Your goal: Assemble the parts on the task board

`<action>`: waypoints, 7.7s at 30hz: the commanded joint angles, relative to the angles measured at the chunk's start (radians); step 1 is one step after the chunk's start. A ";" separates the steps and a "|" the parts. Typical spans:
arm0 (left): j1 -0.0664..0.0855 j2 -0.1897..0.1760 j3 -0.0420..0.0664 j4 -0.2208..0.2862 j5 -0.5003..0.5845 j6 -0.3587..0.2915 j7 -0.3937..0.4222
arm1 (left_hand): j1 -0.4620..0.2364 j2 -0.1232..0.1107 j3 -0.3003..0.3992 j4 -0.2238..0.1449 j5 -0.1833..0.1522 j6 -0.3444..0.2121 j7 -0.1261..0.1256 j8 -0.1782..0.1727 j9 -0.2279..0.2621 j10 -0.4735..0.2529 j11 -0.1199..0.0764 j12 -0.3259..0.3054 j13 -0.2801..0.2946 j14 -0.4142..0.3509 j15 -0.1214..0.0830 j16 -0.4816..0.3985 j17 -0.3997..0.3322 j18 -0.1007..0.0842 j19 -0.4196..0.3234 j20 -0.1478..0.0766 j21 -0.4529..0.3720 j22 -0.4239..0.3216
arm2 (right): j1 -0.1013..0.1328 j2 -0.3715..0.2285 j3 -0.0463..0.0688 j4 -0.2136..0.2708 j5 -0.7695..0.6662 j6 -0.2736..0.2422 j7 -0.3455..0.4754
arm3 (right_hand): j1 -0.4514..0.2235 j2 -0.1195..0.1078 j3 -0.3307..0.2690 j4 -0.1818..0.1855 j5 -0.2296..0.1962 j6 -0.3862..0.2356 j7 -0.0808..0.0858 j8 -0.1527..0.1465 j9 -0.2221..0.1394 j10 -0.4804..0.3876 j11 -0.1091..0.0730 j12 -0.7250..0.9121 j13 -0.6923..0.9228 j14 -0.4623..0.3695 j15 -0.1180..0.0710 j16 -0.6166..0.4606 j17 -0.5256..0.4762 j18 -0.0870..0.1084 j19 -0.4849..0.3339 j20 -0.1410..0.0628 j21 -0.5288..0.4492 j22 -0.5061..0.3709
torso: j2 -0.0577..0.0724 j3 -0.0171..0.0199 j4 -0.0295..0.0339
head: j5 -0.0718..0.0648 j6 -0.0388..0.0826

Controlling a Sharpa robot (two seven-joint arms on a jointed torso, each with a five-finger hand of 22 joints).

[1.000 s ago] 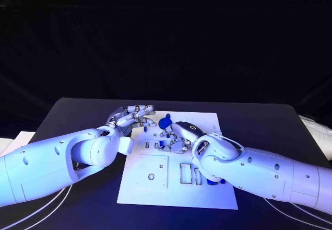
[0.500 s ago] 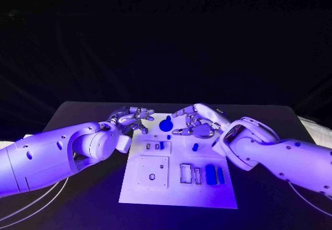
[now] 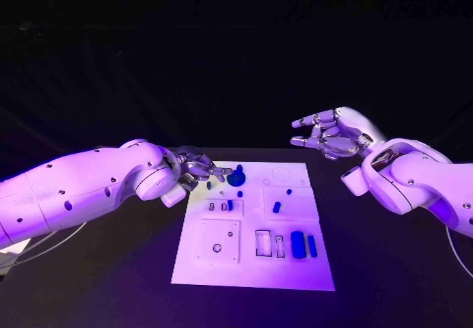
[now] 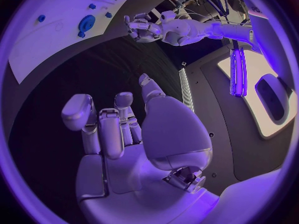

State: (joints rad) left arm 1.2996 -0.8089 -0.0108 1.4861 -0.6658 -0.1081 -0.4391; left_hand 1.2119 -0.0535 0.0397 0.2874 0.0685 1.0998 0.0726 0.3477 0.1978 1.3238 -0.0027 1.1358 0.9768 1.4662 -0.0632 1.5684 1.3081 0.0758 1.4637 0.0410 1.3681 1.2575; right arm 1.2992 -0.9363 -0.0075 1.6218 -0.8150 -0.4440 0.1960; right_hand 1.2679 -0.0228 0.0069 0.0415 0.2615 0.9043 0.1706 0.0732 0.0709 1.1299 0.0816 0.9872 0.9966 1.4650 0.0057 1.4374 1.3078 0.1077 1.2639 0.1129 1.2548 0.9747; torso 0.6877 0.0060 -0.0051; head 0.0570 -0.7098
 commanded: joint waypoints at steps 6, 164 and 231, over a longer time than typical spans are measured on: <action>0.020 0.081 -0.001 -0.066 -0.284 0.189 -0.227 | -0.109 -0.047 -0.125 0.005 -0.022 -0.020 -0.017 0.071 0.067 0.000 -0.013 0.056 0.072 0.105 -0.016 0.002 0.263 -0.024 0.021 -0.011 0.045 0.066 | 0.003 0.001 -0.003 -0.020 0.116 0.008 0.033 | 0.004 0.002 -0.019 0.003 0.022 0.008 -0.002 0.007 0.001 -0.007 0.000 -0.008 -0.010 0.034 -0.001 -0.011 0.017 0.014 -0.011 -0.003 -0.012 -0.012 | -0.008 0.0030 -0.0036 | 0.007 -0.010; -0.053 0.160 -0.026 -0.103 -0.439 0.245 -0.254 | 0.063 -0.074 0.623 -0.180 -0.017 -0.183 -0.038 0.287 0.455 0.016 -0.033 0.044 0.126 0.105 -0.029 0.002 0.263 -0.039 0.043 -0.024 0.095 0.168 | -0.011 0.033 -0.024 -0.062 0.042 0.073 -0.102 | 0.008 0.044 -0.104 0.059 -0.010 0.010 -0.002 0.014 0.000 -0.035 0.001 -0.019 -0.082 0.013 0.000 -0.059 -0.047 0.028 -0.046 -0.003 -0.086 -0.108 | 0.009 -0.0004 -0.0057 | 0.029 -0.060; -0.054 0.210 -0.028 -0.151 -0.490 0.312 -0.263 | -0.222 -0.105 0.259 -0.038 -0.017 -0.102 -0.063 0.312 0.474 0.055 -0.052 0.082 0.160 0.105 -0.043 0.002 0.263 -0.044 0.051 -0.036 0.109 0.198 | -0.011 0.023 -0.024 -0.055 0.039 0.034 -0.090 | 0.018 0.060 -0.132 0.080 0.056 0.011 -0.003 0.018 0.001 -0.052 -0.001 -0.028 -0.113 0.013 -0.002 -0.066 -0.056 0.031 -0.045 -0.005 -0.099 -0.124 | 0.009 -0.0008 -0.0072 | 0.040 -0.068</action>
State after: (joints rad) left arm 1.2522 -0.6013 -0.0345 1.3317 -1.1589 0.1716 -0.6970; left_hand 0.9984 -0.1594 0.3029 0.2482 0.0518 0.9919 0.0105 0.6652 0.6721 1.3741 -0.0536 1.2143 1.1356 1.4674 -0.1000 1.5684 1.3076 0.0472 1.4670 0.0125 1.4718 1.3074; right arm 1.2884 -0.9131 -0.0314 1.5664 -0.7699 -0.4078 0.0962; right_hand 1.2913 0.0302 -0.1172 0.1214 0.3120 0.9143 0.1640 0.0847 0.0711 1.0826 0.0805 0.9610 0.8845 1.4649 0.0054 1.3735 1.2532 0.1230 1.2213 0.1093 1.1604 0.8511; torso 0.6971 0.0054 -0.0122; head 0.0970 -0.7775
